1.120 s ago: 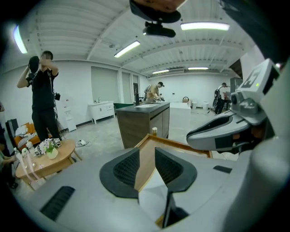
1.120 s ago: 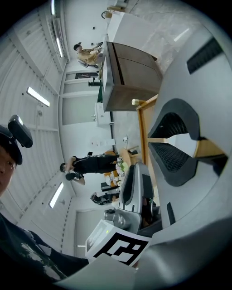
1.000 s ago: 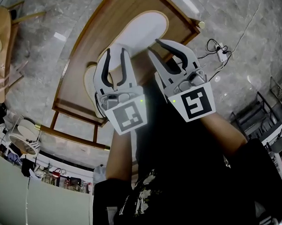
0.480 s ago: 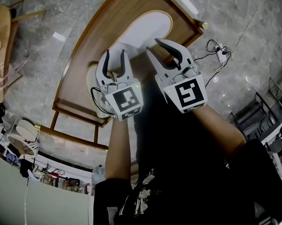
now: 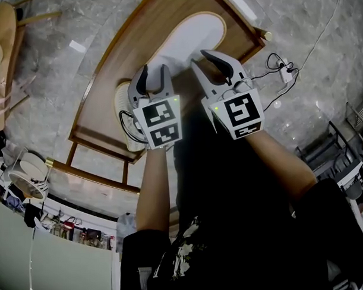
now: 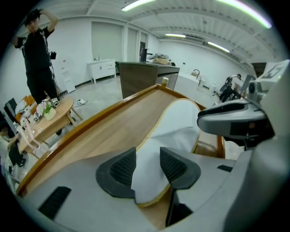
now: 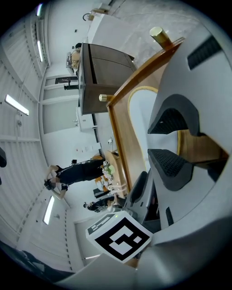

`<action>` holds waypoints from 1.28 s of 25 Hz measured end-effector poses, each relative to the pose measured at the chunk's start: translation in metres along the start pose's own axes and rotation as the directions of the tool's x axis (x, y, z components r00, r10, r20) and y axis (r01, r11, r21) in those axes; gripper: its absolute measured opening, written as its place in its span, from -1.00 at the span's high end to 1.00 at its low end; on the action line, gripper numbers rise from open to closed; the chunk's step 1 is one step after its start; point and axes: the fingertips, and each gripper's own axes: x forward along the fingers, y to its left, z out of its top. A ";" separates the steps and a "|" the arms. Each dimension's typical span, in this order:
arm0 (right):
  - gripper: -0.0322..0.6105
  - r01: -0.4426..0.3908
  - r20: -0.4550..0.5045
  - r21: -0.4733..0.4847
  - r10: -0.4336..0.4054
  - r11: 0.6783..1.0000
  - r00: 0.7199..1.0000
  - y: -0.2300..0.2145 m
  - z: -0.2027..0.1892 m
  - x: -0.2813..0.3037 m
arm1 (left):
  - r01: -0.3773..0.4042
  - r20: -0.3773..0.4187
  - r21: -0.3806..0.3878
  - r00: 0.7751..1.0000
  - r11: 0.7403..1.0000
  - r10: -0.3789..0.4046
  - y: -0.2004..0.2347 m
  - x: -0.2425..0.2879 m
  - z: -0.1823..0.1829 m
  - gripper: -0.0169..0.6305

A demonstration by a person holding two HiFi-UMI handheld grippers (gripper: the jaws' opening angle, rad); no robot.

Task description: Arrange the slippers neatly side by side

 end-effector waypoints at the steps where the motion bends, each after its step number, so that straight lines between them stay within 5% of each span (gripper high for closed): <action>1: 0.60 -0.002 0.004 0.013 0.002 1.000 1.000 -0.001 0.001 0.002 | 0.005 -0.008 -0.009 1.000 1.000 -0.005 -0.001 0.000 0.000 0.44; 13: 0.64 -0.126 0.019 0.239 0.125 0.963 0.992 0.006 0.010 0.011 | 0.003 -0.056 -0.046 0.998 0.999 -0.006 -0.009 0.000 -0.007 0.44; 22: 0.53 -0.246 0.024 0.441 0.263 0.863 0.965 0.022 0.010 0.019 | -0.015 -0.068 -0.074 0.998 0.997 0.010 -0.014 -0.002 -0.015 0.44; 29: 0.57 -0.200 -0.009 0.411 0.224 0.889 0.975 0.013 0.010 0.021 | -0.006 -0.085 -0.129 0.996 0.992 -0.005 -0.027 -0.005 -0.021 0.44; 32: 0.81 -0.171 -0.047 0.391 0.205 0.905 0.978 0.007 0.007 0.026 | 0.006 -0.092 -0.154 0.996 0.988 -0.020 -0.035 -0.007 -0.027 0.44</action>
